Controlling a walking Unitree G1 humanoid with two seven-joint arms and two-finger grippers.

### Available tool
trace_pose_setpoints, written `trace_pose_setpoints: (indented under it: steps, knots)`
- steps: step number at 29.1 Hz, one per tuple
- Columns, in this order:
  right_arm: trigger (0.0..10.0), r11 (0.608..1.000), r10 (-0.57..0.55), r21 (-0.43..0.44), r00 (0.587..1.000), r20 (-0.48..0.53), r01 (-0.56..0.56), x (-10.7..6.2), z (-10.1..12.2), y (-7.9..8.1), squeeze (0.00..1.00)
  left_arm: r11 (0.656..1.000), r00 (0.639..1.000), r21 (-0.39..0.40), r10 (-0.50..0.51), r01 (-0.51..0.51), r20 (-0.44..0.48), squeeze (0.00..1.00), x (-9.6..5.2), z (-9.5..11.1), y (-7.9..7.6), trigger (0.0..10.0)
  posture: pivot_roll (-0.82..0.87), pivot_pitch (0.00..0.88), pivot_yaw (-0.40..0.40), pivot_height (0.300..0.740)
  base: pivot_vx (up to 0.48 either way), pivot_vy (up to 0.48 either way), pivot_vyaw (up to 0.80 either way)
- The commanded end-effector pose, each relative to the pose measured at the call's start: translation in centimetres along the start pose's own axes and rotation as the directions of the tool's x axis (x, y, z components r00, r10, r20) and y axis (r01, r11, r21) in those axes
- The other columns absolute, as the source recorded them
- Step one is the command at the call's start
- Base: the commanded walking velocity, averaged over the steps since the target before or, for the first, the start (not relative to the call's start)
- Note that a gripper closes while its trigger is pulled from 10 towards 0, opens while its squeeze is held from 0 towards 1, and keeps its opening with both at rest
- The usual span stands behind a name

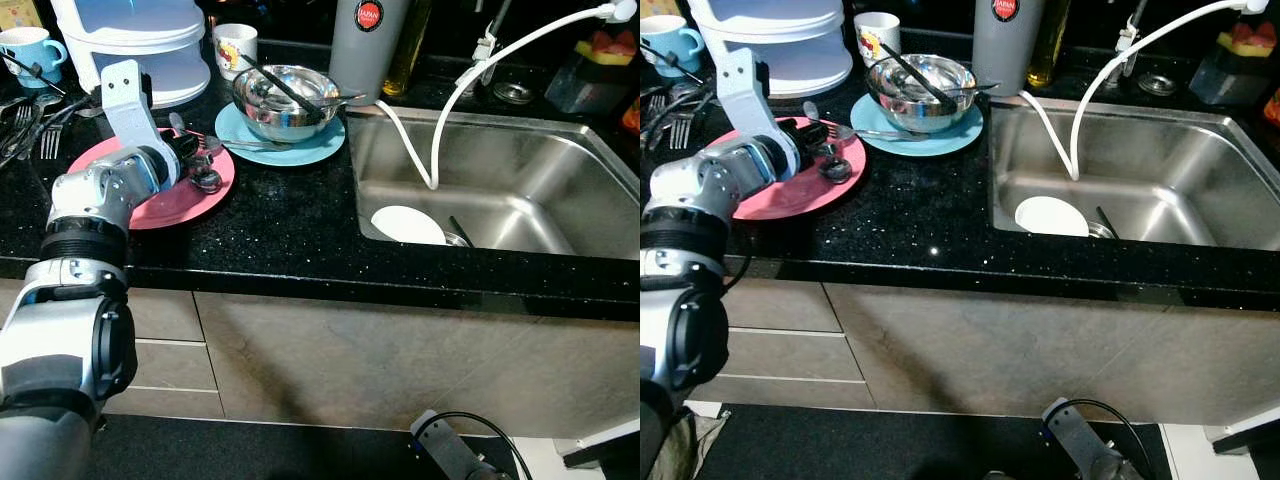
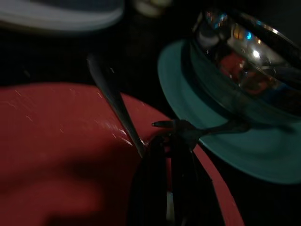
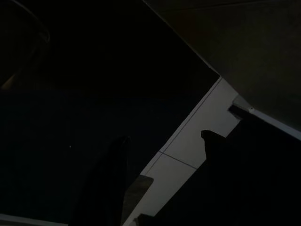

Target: Kitchen organization

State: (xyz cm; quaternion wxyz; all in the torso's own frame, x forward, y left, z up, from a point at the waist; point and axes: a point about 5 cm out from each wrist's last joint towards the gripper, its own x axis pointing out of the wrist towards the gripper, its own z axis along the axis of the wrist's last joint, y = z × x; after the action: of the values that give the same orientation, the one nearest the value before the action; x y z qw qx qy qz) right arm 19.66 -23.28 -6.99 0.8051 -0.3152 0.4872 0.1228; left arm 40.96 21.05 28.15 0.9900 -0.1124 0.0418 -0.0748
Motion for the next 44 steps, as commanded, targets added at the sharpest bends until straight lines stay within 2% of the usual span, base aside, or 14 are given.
trace_pose_setpoints:
  steps: [1, 6, 10, 21, 25, 27, 28, 31, 33, 35, 36, 37, 38, 44]
  knots:
    - [10.0, 1.0, 0.011, 0.005, 1.0, -0.019, -0.011, -0.1, -0.7, 0.4, 0.0, 0.998, 0.999, 0.043, 0.042, -0.043, 0.024, 0.0, -0.4, 0.2, 0.7, 0.0, 0.06, 0.143, -0.063, 0.74, 0.0, 0.0, 0.0]
    - [10.0, 1.0, 0.023, 0.001, 1.0, -0.02, -0.023, 0.0, -0.8, 1.3, 0.0, 0.987, 0.969, 0.041, -0.158, 0.153, 0.188, 0.0, -1.2, 3.3, -2.7, 0.0, 0.07, 0.143, -0.065, 0.74, 0.0, 0.0, 0.0]
    - [10.0, 0.999, 0.034, -0.001, 0.999, -0.013, -0.034, 0.1, -0.4, 2.5, 0.0, 0.946, 0.928, 0.027, -0.321, 0.322, 0.189, 0.0, -1.9, 3.5, -5.2, 0.0, 0.07, 0.141, -0.063, 0.74, 0.0, 0.0, 0.0]
    - [10.0, 0.999, 0.048, 0.003, 0.999, -0.01, -0.048, 0.1, -0.2, 4.2, 0.0, 0.87, 0.863, -0.041, -0.48, 0.492, 0.157, 0.0, -3.2, 2.3, -7.0, 0.0, 0.07, 0.142, -0.063, 0.74, 0.0, 0.0, 0.0]
    - [10.0, 0.999, 0.036, 0.016, 0.999, 0.001, -0.036, 0.2, 0.6, 3.3, 0.0, 0.628, 0.606, -0.045, -0.727, 0.777, 0.322, 0.0, -7.1, 3.3, -10.2, 0.0, 0.06, 0.14, -0.065, 0.74, 0.0, 0.0, 0.0]
    - [10.0, 0.999, 0.036, 0.022, 0.999, 0.005, -0.036, 0.2, 0.9, 3.3, 0.0, 0.542, 0.519, -0.05, -0.769, 0.839, 0.374, 0.0, -8.2, 3.5, -11.0, 0.0, 0.06, 0.139, -0.066, 0.74, 0.0, 0.0, 0.0]
    - [10.0, 0.999, 0.036, 0.022, 0.999, 0.005, -0.036, 0.2, 0.9, 3.3, 0.0, 0.542, 0.519, -0.05, -0.769, 0.839, 0.374, 0.0, -8.2, 3.5, -11.0, 0.0, 0.06, 0.139, -0.066, 0.74, 0.0, 0.0, 0.0]
    - [10.0, 0.999, 0.036, 0.027, 0.999, 0.008, -0.036, 0.2, 1.0, 3.3, 0.0, 0.343, 0.308, -0.016, -0.819, 0.939, 0.484, 0.0, -10.9, 4.0, -12.2, 0.0, 0.06, 0.139, -0.066, 0.74, 0.0, 0.0, 0.0]
    - [10.0, 0.999, 0.035, 0.03, 0.999, 0.006, -0.035, 0.2, 0.8, 3.2, 0.0, 0.286, 0.244, -0.004, -0.81, 0.958, 0.534, 0.0, -11.8, 4.2, -12.4, 0.0, 0.06, 0.139, -0.066, 0.74, 0.0, 0.0, 0.0]
    - [10.0, 0.999, 0.035, 0.031, 0.999, 0.005, -0.035, 0.2, 0.8, 3.2, 0.0, 0.271, 0.228, -0.002, -0.805, 0.963, 0.547, 0.0, -12.1, 4.2, -12.5, 0.0, 0.07, 0.137, -0.072, 0.74, 0.0, 0.0, 0.0]
    - [10.0, 0.999, 0.035, 0.032, 0.999, 0.005, -0.035, 0.2, 0.7, 3.2, 0.0, 0.264, 0.223, -0.006, -0.804, 0.965, 0.552, 0.0, -12.2, 4.0, -12.5, 1.8, 0.07, 0.137, -0.072, 0.74, 0.0, 0.0, 0.0]
    - [10.0, 0.999, 0.035, 0.033, 0.999, 0.005, -0.036, 0.2, 0.8, 3.1, 0.0, 0.266, 0.226, -0.006, -0.804, 0.964, 0.55, 0.0, -12.1, 3.7, -12.6, 6.7, 0.07, 0.136, -0.073, 0.74, 0.0, 0.0, 0.0]
    - [10.0, 0.999, 0.036, 0.03, 0.999, 0.005, -0.037, 0.2, 0.8, 3.1, 0.0, 0.273, 0.236, -0.014, -0.803, 0.962, 0.548, 0.0, -12.2, 3.3, -12.7, 10.0, 0.06, 0.137, -0.073, 0.74, 0.0, 0.0, 0.0]
    - [10.0, 0.998, 0.051, 0.035, 0.999, 0.003, -0.051, 0.2, 0.8, 3.2, 0.0, 0.371, 0.354, -0.088, -0.748, 0.924, 0.561, 0.0, -11.4, 2.4, -12.5, 10.0, 0.06, 0.137, -0.074, 0.74, 0.0, 0.0, -0.8]
